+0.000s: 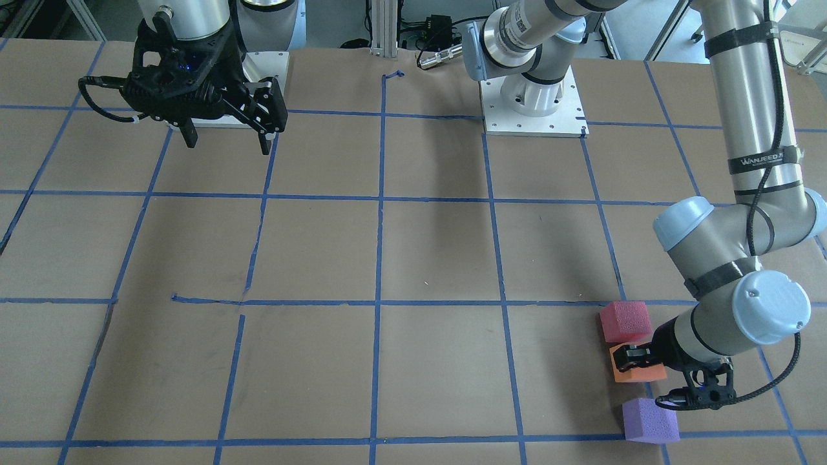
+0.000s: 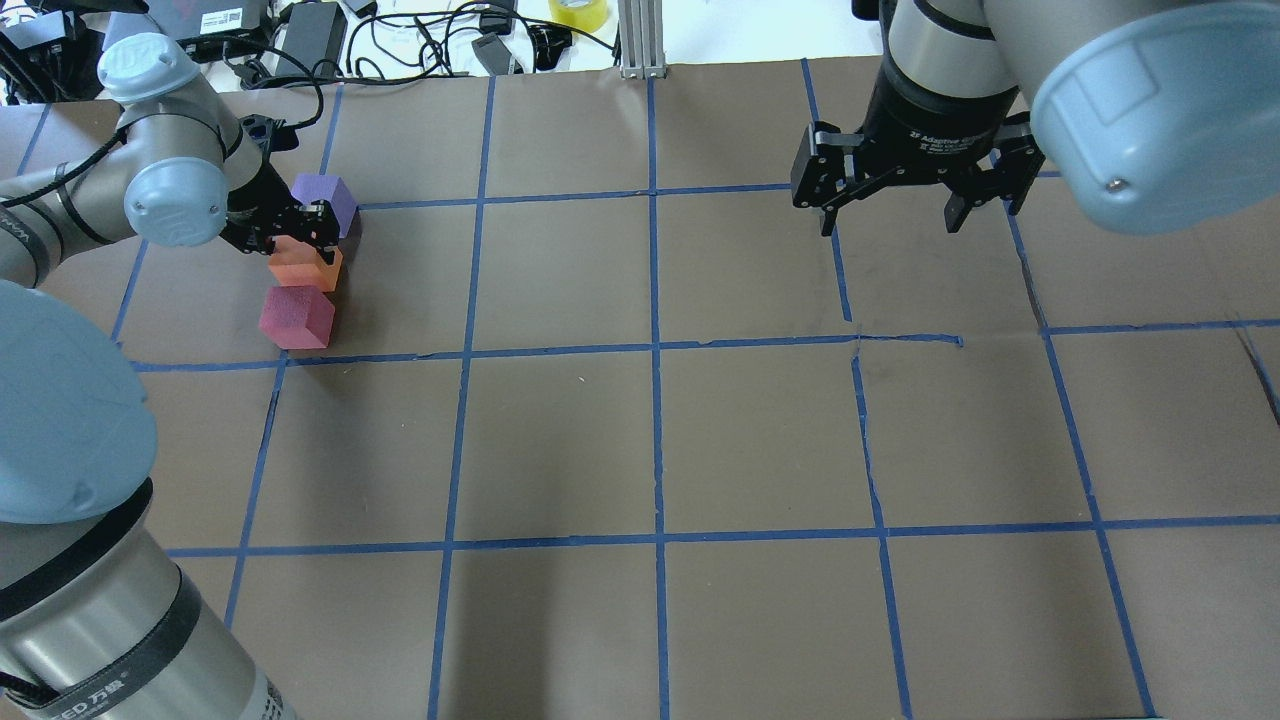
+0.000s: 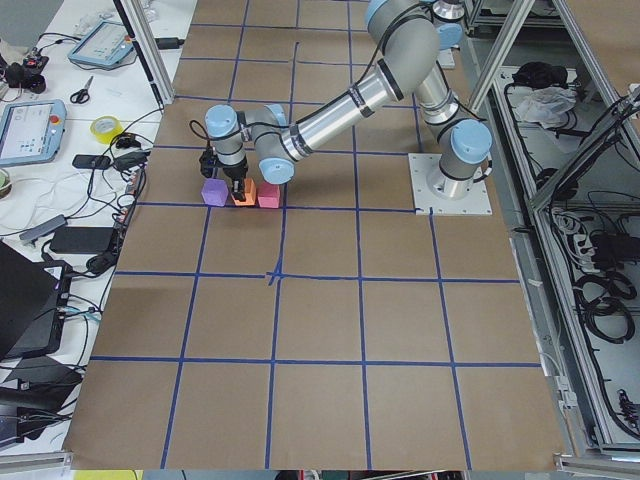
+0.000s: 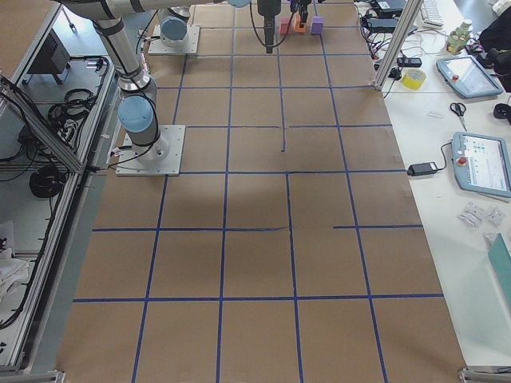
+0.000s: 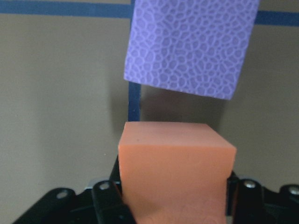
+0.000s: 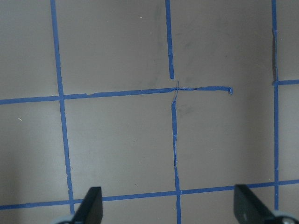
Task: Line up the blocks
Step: 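Lower the orange cube between the purple and pink cubes with the left gripper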
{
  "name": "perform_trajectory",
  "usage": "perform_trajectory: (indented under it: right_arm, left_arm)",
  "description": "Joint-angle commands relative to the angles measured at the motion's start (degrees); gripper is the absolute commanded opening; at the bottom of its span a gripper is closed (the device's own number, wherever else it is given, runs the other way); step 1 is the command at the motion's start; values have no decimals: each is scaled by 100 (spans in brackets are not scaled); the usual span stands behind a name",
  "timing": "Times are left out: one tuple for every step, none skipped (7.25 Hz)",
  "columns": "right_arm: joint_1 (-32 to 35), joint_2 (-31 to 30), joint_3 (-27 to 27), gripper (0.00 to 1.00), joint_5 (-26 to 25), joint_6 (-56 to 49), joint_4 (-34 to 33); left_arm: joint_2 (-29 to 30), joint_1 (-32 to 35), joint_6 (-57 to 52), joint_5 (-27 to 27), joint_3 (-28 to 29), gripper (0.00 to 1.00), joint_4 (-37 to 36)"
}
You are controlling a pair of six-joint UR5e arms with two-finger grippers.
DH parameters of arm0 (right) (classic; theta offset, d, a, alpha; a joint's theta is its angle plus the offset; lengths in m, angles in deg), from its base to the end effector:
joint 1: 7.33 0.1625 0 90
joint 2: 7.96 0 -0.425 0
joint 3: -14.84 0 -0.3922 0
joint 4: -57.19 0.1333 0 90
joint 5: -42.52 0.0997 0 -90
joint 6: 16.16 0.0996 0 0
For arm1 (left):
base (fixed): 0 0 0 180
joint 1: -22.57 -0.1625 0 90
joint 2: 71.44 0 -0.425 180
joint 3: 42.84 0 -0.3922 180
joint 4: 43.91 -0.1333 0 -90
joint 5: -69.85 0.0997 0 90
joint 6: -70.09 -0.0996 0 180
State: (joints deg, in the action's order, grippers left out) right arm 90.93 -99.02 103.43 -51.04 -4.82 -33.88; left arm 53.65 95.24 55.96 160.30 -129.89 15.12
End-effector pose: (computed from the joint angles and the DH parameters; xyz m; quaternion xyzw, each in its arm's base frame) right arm 0.1961 -0.4663 0.5113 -0.0278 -0.9987 0.0357 0.0253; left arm 0.0743 -0.6829 0.2000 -0.0279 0.9996 0.0109 0.0010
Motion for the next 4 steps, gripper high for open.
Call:
perform_trajectory:
  right_arm:
    - [0, 0, 0, 100, 5, 0, -8]
    - [0, 9, 0, 100, 5, 0, -8]
    - [0, 0, 0, 100, 13, 0, -8]
    - [0, 0, 0, 100, -13, 0, 1]
  left_arm:
    - [-2, 2, -10, 8, -118, 5, -5]
    - [-11, 2, -36, 8, -110, 5, -5]
    - [-2, 2, 33, 8, -110, 13, -14]
    - [-2, 2, 25, 8, -118, 47, -5]
